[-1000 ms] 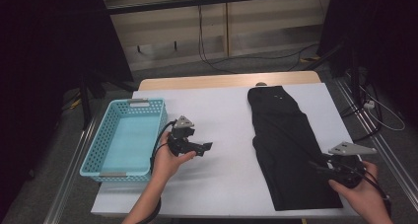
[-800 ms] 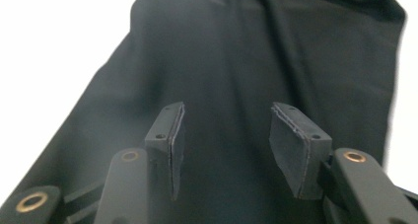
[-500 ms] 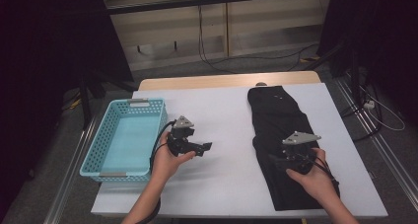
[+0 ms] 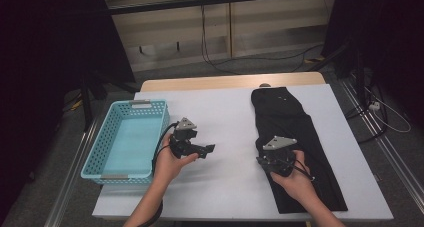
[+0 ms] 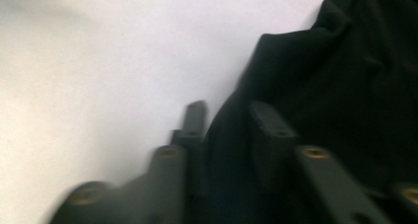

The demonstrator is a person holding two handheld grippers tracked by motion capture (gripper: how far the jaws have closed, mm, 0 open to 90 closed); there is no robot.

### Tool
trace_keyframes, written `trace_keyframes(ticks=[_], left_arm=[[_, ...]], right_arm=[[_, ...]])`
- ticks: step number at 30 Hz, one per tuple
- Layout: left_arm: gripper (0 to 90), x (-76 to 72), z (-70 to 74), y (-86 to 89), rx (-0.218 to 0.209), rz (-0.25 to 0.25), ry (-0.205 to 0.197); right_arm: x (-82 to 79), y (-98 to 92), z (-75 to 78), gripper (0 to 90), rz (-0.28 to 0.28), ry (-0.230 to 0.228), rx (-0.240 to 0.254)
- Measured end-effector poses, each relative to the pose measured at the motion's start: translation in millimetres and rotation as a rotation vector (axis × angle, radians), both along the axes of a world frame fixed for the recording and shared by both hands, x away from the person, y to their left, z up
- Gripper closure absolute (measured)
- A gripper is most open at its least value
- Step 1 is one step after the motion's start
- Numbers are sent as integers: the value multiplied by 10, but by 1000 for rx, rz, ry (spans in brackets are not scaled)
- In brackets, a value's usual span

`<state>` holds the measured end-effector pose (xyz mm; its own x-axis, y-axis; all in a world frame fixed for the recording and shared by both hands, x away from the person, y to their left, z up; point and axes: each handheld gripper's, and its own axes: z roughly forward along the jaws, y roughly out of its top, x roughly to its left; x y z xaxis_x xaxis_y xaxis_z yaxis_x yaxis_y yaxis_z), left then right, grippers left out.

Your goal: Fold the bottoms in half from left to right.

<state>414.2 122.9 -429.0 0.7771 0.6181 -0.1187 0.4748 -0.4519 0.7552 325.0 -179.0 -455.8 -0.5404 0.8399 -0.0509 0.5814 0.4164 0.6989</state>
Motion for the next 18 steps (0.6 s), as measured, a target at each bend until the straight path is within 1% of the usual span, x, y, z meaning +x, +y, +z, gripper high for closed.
trace_keyframes(ticks=[2, 4, 5, 6, 7, 9, 10, 11, 13, 15, 16, 17, 18], left_arm=[[100, -3, 0, -6, -3, -1, 0], [100, -2, 6, -4, 0, -3, -5], [100, -5, 6, -7, -8, 3, -6], [100, -2, 10, -1, -6, 1, -12], [100, -5, 11, -2, -12, 6, -8], [100, 0, 14, 4, -10, 5, -6], [100, 1, 11, 3, -12, 9, -8], [101, 6, 12, 7, -5, 8, -18], [100, 4, 12, 7, -6, 6, -15], [100, 0, 16, 9, -8, 4, -4], [101, -1, 20, 11, -11, 5, -3], [101, 0, 23, 15, -11, 5, -5], [100, 0, 24, 16, -11, 5, -5]], right_arm=[[3, -24, 0, 847, -17, -8, -6], [4, -62, 3, 860, -12, 3, 19], [-7, -76, 13, 863, -7, 12, 24], [-23, -86, 28, 865, 2, 18, 24], [-47, -94, 43, 865, 13, 26, 22], [-95, -113, 62, 861, 24, 36, 16], [-109, -122, 63, 846, 19, 36, 14], [-114, -133, 67, 800, 17, 31, 19], [-96, -139, 89, 611, -5, 11, 25], [-47, -141, 130, 576, -16, -13, 30], [-22, -142, 148, 527, -27, -24, 34], [30, -142, 176, 484, -50, -43, 38], [80, -145, 195, 480, -60, -56, 41]])
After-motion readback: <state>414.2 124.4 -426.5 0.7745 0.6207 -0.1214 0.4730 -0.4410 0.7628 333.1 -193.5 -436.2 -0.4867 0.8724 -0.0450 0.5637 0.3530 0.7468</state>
